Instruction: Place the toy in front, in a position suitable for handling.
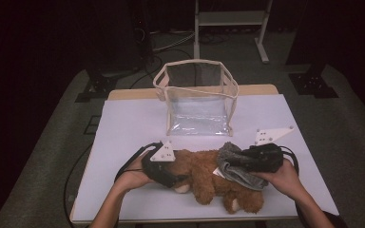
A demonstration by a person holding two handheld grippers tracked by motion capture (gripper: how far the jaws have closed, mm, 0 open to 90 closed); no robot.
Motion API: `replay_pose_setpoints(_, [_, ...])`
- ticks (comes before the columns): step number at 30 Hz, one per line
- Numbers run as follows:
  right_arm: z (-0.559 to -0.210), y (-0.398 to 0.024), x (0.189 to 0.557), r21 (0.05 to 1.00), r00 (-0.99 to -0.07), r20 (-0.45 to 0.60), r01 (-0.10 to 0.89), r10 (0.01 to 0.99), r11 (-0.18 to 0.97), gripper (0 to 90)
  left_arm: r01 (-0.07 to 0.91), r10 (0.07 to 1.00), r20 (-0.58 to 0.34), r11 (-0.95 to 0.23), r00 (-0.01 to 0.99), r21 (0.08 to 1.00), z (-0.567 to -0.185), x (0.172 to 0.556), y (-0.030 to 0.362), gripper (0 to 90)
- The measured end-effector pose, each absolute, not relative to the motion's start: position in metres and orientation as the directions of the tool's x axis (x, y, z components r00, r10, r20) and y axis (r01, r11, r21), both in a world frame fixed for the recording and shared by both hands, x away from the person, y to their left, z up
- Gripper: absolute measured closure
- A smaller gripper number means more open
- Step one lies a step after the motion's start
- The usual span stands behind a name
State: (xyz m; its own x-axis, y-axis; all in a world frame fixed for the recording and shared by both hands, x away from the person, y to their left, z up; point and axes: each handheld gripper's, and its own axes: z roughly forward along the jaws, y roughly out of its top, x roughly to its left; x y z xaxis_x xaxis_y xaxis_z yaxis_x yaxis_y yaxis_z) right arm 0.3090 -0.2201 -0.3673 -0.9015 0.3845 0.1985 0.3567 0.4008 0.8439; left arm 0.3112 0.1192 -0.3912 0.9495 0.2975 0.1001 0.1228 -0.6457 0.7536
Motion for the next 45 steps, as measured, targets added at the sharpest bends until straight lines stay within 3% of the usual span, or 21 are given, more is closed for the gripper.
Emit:
replay_pose_setpoints(5, [-0.383, -0.216, 0.312, 0.842, -0.897, 0.227, 0.376, 0.38, 0.386, 73.1, 0.171, 0.316, 0.056, -0.643, 0.947, 0.746, -0.393, 0.319, 0.115, 2.8])
replay_pose_setpoints(10, [-0.39, -0.224, 0.314, 0.847, -0.884, 0.261, 0.402, 0.387, 0.348, 73.0, 0.132, 0.295, 0.123, -0.712, 0.948, 0.69, -0.394, 0.322, 0.099, 0.0])
replay_pose_setpoints(14, [-0.392, -0.232, 0.323, 0.839, -0.866, 0.296, 0.437, 0.404, 0.324, 72.1, 0.109, 0.32, 0.164, -0.686, 0.933, 0.719, -0.388, 0.327, 0.094, 21.9])
replay_pose_setpoints(16, [-0.391, -0.239, 0.331, 0.833, -0.86, 0.316, 0.454, 0.4, 0.316, 71.6, 0.106, 0.336, 0.166, -0.66, 0.927, 0.744, -0.386, 0.331, 0.093, 28.7])
replay_pose_setpoints(23, [-0.372, -0.253, 0.36, 0.829, -0.848, 0.3, 0.458, 0.436, 0.321, 71.4, 0.053, 0.366, 0.226, -0.616, 0.903, 0.786, -0.369, 0.35, 0.079, 32.2])
replay_pose_setpoints(30, [-0.346, -0.239, 0.384, 0.843, -0.863, 0.244, 0.414, 0.442, 0.344, 71.2, 0.006, 0.423, 0.297, -0.583, 0.856, 0.813, -0.353, 0.362, 0.083, 32.4])
replay_pose_setpoints(36, [-0.355, -0.215, 0.401, 0.822, -0.87, 0.248, 0.422, 0.427, 0.383, 71.3, 0.02, 0.404, 0.253, -0.563, 0.879, 0.826, -0.369, 0.346, 0.111, 28.2])
replay_pose_setpoints(38, [-0.365, -0.205, 0.4, 0.808, -0.872, 0.278, 0.439, 0.403, 0.393, 71.8, 0.074, 0.41, 0.202, -0.566, 0.89, 0.821, -0.376, 0.342, 0.12, 21.3])
replay_pose_setpoints(41, [-0.376, -0.192, 0.386, 0.816, -0.885, 0.286, 0.426, 0.367, 0.391, 72.7, 0.105, 0.393, 0.165, -0.581, 0.905, 0.807, -0.38, 0.334, 0.133, 11.4])
replay_pose_setpoints(45, [-0.377, -0.182, 0.357, 0.839, -0.91, 0.245, 0.373, 0.335, 0.397, 73.2, 0.126, 0.383, 0.113, -0.545, 0.917, 0.829, -0.374, 0.326, 0.145, 7.0])
